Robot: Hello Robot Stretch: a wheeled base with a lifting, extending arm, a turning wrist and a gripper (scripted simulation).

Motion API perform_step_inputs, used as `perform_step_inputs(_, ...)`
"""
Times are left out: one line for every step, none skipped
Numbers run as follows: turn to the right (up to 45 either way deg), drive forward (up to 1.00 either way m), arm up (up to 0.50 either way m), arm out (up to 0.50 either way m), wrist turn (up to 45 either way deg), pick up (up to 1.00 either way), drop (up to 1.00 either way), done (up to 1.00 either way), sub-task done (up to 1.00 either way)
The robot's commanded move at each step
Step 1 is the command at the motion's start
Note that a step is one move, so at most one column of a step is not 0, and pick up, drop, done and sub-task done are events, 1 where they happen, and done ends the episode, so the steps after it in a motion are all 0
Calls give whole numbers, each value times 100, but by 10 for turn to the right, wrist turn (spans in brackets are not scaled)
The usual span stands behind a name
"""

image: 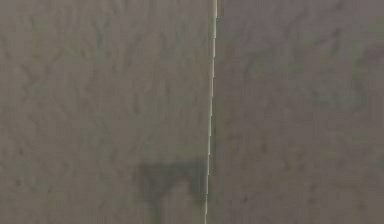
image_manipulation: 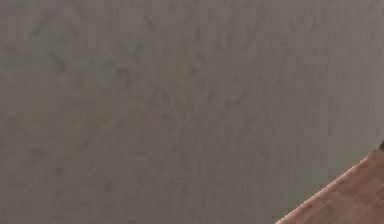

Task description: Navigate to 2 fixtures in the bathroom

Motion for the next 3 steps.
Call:
perform_step_inputs(-450, 0, 0, 0, 0, 0, 0, 0, 0)
perform_step_inputs(-450, 0, 0, 0, 0, 0, 0, 0, 0)
perform_step_inputs(-300, 0, 0, 0, 0, 0, 0, 0, 0)
